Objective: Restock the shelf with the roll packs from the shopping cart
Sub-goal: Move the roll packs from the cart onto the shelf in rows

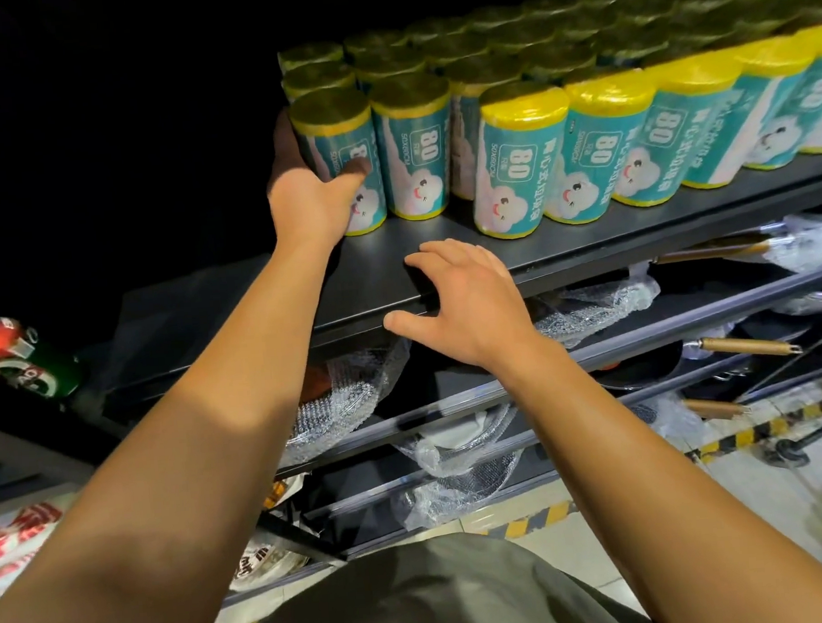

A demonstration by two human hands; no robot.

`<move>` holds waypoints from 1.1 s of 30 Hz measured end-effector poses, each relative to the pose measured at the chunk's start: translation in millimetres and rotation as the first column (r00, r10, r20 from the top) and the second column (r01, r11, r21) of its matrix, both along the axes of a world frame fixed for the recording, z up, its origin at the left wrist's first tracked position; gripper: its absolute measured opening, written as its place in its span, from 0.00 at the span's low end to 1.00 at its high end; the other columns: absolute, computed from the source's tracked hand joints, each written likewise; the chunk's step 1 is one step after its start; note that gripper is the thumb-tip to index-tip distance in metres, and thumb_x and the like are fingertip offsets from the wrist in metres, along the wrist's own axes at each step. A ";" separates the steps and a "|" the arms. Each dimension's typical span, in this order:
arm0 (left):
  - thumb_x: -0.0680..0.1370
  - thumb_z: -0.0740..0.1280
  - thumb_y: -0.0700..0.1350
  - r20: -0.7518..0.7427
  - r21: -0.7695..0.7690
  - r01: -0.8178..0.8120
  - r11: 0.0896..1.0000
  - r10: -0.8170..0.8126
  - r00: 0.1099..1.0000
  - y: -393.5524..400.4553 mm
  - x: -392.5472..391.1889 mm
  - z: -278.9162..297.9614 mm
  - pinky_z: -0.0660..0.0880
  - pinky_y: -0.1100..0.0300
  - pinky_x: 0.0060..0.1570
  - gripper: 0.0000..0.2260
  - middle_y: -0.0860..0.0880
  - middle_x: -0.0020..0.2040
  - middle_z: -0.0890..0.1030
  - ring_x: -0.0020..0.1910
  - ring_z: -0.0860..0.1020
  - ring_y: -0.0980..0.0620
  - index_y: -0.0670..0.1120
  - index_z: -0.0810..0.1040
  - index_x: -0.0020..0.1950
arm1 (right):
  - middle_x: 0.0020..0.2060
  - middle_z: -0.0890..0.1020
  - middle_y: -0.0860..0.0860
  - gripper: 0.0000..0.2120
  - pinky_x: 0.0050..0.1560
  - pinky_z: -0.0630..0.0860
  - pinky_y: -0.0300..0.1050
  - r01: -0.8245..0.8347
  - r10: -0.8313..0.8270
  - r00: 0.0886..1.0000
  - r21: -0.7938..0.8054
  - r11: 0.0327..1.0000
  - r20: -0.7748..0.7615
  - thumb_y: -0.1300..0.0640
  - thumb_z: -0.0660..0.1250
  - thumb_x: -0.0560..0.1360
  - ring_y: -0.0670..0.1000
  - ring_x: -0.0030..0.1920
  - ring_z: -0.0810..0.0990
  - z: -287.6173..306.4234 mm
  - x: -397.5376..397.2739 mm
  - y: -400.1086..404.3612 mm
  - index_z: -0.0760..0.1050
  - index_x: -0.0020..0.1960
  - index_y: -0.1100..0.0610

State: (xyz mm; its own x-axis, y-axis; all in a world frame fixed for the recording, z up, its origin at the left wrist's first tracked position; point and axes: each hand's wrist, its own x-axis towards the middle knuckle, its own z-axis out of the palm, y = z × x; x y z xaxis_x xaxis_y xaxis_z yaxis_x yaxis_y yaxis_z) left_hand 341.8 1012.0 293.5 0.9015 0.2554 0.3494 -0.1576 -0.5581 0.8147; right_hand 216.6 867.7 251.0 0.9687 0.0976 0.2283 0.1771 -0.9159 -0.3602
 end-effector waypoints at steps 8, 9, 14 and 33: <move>0.74 0.73 0.56 -0.079 0.007 0.064 0.998 -0.063 0.995 5.6 -15.9 9.9 0.76 0.59 0.49 0.30 0.49 0.55 0.80 0.54 0.80 0.52 0.45 0.71 0.71 | 0.71 0.73 0.49 0.35 0.77 0.56 0.56 -0.007 0.008 1.000 0.055 0.998 -0.019 0.33 0.69 0.71 0.53 0.74 0.66 3.2 -0.9 0.5 0.72 0.72 0.51; 0.74 0.73 0.56 -0.110 -0.020 0.065 0.998 -0.067 0.992 8.3 -18.9 10.0 0.77 0.58 0.50 0.26 0.49 0.54 0.80 0.55 0.80 0.51 0.44 0.74 0.66 | 0.70 0.74 0.48 0.35 0.77 0.58 0.56 -0.006 0.008 1.000 0.074 0.997 -0.017 0.33 0.68 0.71 0.53 0.73 0.68 3.5 -1.5 0.6 0.73 0.71 0.51; 0.74 0.72 0.55 -0.142 -0.038 0.109 0.993 -0.113 0.983 17.4 -61.3 -3.4 0.72 0.54 0.62 0.32 0.50 0.67 0.73 0.65 0.73 0.49 0.44 0.66 0.74 | 0.65 0.78 0.49 0.31 0.72 0.66 0.57 0.027 -0.038 0.998 0.235 0.972 0.040 0.37 0.64 0.70 0.53 0.68 0.73 1.8 -11.7 -2.0 0.76 0.67 0.53; 0.78 0.70 0.50 -0.249 0.144 0.779 0.611 -0.739 0.626 -203.3 -271.7 -67.0 0.65 0.64 0.68 0.22 0.54 0.70 0.74 0.69 0.70 0.57 0.50 0.73 0.73 | 0.61 0.77 0.45 0.20 0.64 0.69 0.44 0.519 -0.539 0.840 0.383 0.764 -0.063 0.50 0.69 0.76 0.48 0.64 0.74 -35.0 -243.3 -204.2 0.75 0.67 0.51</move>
